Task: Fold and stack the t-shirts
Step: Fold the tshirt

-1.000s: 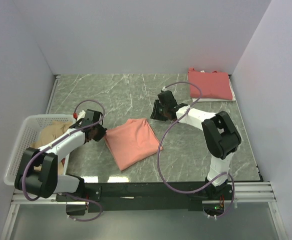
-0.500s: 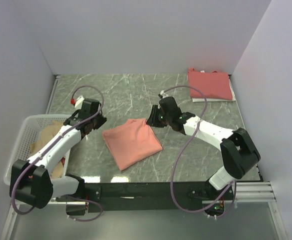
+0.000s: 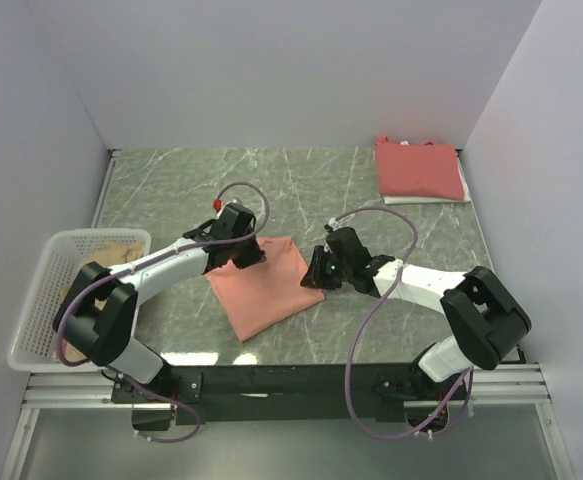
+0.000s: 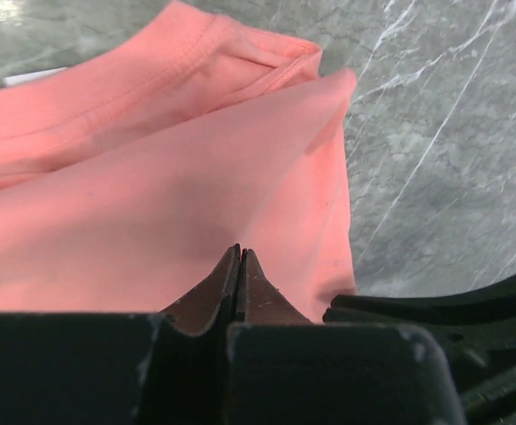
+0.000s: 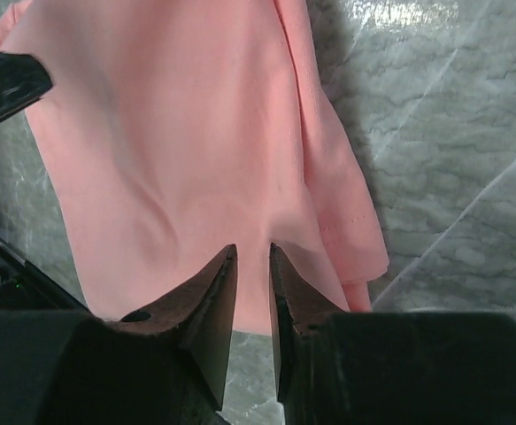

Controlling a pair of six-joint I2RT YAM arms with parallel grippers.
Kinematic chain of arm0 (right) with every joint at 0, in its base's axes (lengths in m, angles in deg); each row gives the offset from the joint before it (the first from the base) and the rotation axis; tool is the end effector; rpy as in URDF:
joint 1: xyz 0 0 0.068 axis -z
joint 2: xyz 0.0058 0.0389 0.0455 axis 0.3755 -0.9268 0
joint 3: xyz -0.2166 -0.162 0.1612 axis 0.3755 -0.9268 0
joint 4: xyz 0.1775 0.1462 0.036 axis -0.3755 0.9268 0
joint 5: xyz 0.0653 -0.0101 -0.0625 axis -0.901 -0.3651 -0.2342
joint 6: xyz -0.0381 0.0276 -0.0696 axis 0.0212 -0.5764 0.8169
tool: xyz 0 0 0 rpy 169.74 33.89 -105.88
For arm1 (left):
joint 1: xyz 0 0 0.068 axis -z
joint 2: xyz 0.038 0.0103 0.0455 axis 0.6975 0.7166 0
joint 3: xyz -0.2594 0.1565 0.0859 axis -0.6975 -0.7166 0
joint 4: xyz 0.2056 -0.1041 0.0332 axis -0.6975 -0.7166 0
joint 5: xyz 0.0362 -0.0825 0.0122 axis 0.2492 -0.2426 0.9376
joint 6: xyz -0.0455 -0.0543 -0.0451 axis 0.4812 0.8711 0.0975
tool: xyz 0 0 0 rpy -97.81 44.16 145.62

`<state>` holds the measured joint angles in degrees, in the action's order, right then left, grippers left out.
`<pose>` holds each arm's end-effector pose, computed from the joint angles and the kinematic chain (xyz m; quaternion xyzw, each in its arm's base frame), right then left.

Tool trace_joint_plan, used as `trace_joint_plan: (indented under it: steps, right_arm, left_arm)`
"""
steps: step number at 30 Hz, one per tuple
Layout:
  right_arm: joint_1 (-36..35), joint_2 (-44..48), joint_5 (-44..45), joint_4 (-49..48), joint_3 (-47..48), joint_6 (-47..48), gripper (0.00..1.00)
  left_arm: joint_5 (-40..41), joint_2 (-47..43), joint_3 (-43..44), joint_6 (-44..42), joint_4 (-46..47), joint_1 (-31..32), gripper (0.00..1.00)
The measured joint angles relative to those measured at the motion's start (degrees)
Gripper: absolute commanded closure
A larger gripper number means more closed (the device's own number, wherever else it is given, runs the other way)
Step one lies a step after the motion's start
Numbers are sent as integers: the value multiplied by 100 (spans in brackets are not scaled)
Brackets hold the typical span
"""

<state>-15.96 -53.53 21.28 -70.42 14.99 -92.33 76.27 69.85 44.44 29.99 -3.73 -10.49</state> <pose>0.2211 0.1916 0.2085 -0.0138 0.9185 0.3163 0.2370 0.2578 -0.1682 0.2435 -0.1883 0.9189 -0.2293 0.2601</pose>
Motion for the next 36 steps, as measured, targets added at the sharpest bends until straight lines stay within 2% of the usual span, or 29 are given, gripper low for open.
trace_joint_plan:
  steps: [8,14,23,28,32,36]
  right_arm:
    - [-9,-61,-74,-315,-17,-39,73]
    - [-9,-404,-116,-387,-17,-59,73]
    - [-9,-522,-94,-435,-20,-103,74]
    - [-9,20,-66,-214,-20,-96,73]
    - [-46,426,-278,-299,4,-101,73]
    - [-376,264,-654,-616,131,-136,73]
  left_arm:
    - [-190,973,216,-144,466,-107,99]
    - [-372,1434,245,-122,570,-570,99]
    - [-575,1526,275,-129,772,-820,99]
    - [-636,1530,267,-151,815,-850,99]
    - [-684,1534,267,-201,835,-863,99]
    - [-743,1552,267,-240,866,-879,99]
